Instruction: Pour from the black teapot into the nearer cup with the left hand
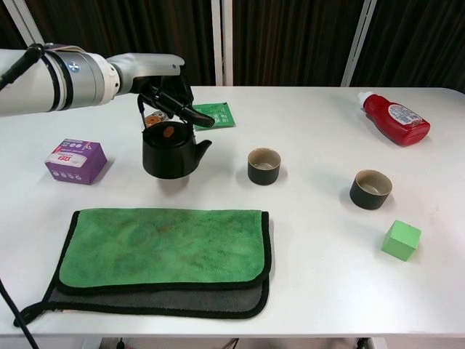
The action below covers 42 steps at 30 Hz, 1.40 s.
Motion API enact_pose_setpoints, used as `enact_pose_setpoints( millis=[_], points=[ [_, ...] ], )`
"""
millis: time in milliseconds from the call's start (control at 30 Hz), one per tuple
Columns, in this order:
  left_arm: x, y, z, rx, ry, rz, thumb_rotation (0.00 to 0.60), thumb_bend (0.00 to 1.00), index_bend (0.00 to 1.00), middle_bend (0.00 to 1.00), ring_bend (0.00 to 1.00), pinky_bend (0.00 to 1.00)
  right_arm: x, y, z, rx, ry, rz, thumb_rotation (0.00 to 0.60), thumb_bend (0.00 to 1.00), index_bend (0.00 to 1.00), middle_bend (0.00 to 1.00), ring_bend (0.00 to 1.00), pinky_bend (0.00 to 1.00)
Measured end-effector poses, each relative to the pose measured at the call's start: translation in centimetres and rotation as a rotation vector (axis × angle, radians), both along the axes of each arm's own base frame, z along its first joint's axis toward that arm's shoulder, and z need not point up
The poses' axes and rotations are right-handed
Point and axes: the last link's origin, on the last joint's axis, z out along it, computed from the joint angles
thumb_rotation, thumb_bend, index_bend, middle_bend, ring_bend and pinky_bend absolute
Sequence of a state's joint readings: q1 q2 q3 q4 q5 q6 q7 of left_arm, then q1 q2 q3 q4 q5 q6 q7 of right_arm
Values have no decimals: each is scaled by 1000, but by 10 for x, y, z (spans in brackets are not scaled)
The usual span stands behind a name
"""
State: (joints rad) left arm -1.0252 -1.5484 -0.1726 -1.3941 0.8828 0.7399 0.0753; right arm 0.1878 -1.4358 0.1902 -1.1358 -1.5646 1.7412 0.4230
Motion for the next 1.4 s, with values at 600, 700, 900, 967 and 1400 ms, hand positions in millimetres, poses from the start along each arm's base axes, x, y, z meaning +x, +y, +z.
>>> enact_pose_setpoints(
  millis=[600,700,900,967,1400],
  points=[
    [-4,-5,-10,162,-141,-33,364,87,1000,1000,1000,427,0,1,-2,10,7,-4,600,244,0,0,0,0],
    [-4,-5,-9,162,-154,-31,324,87,1000,1000,1000,426,0,1,-3,11,8,-5,600,243,0,0,0,0],
    [-3,-5,-10,192,-163,-26,331,124,1000,1000,1000,428,0,1,-4,16,9,-5,600,243,0,0,0,0],
    [-3,-5,-11,205,-166,-24,355,163,1000,1000,1000,432,0,1,-4,16,9,-5,600,243,0,0,0,0],
    [-2,-5,-13,249,-181,-30,389,341,1000,1000,1000,440,-1,1,-4,20,10,-7,600,241,0,0,0,0]
  ],
)
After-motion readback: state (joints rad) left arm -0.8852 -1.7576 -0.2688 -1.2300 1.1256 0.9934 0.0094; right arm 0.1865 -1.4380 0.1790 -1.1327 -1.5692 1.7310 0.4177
